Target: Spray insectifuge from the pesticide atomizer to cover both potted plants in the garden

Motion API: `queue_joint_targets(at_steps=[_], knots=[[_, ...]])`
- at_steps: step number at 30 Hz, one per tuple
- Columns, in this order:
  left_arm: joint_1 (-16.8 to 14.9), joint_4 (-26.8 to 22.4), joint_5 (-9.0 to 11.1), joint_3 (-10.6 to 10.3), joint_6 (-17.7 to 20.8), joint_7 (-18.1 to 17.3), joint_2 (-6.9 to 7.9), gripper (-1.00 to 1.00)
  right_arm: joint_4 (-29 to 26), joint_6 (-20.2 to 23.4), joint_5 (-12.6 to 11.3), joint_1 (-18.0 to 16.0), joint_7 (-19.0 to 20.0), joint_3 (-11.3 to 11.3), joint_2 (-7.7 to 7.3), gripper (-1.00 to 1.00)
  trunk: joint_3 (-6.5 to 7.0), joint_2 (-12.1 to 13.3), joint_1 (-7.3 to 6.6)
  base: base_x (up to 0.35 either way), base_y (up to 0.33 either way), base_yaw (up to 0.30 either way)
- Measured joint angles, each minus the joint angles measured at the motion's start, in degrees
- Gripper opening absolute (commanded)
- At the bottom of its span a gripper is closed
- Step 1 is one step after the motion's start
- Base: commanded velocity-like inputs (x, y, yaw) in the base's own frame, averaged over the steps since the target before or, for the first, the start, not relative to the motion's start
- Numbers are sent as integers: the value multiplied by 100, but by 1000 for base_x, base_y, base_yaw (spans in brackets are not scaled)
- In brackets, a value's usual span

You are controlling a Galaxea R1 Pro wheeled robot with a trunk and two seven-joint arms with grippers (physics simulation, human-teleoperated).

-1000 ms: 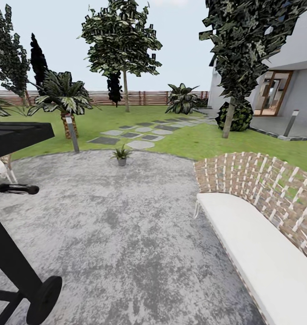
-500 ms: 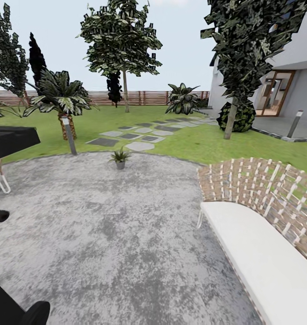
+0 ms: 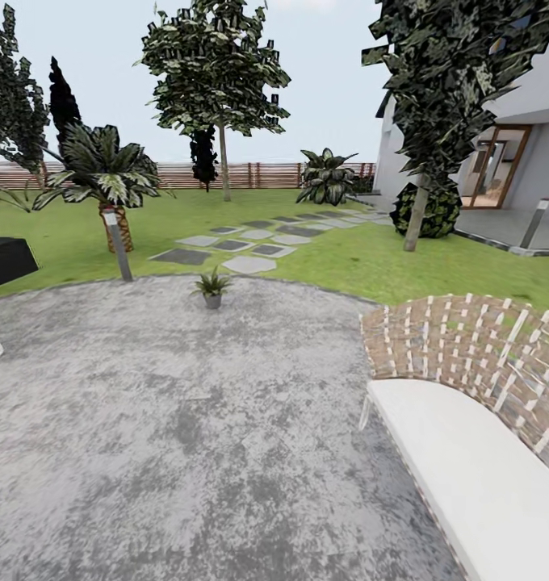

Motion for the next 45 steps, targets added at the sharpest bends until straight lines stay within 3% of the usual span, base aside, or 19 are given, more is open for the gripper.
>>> queue_joint_targets(at_steps=[36, 45], knots=[[0, 0, 23, 2, -3, 0, 0, 100, 1, 0, 0, 0, 0, 0, 4, 100, -13, 0, 0, 337, 6, 21], [1, -2, 16, 3, -6, 0, -8, 100, 3, -1, 0, -2, -8, 0, 9, 100, -41, 0, 0, 337, 112, 195]])
